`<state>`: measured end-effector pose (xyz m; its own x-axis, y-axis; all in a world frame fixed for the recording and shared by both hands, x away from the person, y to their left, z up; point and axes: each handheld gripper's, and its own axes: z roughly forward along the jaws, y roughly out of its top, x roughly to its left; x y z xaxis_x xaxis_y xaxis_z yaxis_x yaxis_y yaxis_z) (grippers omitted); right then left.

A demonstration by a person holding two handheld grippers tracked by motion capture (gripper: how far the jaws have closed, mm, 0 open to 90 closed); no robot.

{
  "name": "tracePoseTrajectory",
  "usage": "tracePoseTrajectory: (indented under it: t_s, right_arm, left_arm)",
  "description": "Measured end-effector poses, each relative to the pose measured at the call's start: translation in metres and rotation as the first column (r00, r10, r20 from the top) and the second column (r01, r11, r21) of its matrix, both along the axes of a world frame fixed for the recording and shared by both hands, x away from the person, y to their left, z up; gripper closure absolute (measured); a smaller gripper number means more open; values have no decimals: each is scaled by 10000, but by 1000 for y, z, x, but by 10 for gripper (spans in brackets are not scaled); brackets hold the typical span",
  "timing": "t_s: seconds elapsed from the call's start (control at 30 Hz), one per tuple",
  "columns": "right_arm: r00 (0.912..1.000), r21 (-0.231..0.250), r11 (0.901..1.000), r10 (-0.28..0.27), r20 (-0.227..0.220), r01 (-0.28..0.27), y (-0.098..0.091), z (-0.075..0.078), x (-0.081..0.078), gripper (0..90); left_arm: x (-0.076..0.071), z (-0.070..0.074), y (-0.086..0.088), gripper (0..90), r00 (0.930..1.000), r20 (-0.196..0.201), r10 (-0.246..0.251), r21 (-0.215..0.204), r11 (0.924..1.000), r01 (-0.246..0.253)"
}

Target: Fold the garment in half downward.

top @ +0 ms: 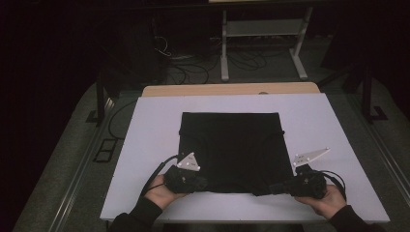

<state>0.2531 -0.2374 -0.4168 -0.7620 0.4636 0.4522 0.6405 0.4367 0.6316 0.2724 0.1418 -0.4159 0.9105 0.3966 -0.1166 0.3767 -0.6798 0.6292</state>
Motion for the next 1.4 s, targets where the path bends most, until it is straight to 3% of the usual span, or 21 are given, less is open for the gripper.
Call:
tracePoseTrajectory:
  t_s: [0.13, 0.37, 1.03, 1.2, 1.4]
  right_arm:
    - [10000, -78, 10000, 28, -78, -28, 1, -1, 0, 877]
    - [9997, -190, 9997, 145, -183, -149, 2, -3, 0, 877]
    - [9970, -432, 9982, 391, -664, -421, 5, -8, 1, 867]
    - [9961, -363, 9990, 219, -856, -251, 2, -8, 2, 813]
    - [9979, -343, 9994, -95, -639, 73, -2, -4, 3, 676]
  left_arm:
    - [-1, -2, -1, 819, 9997, -216, 143, 84, 9999, -141]
    - [-3, -2, 1, 836, 9982, -585, -100, 411, 9991, 124]
    - [-8, -5, 9, 823, 9911, -1333, 55, 391, 9992, -3]
    - [-10, -5, 12, 788, 9909, -1344, -16, 319, 9995, 60]
    - [-14, -2, 17, 629, 9936, -1131, -1, 213, 9998, 25]
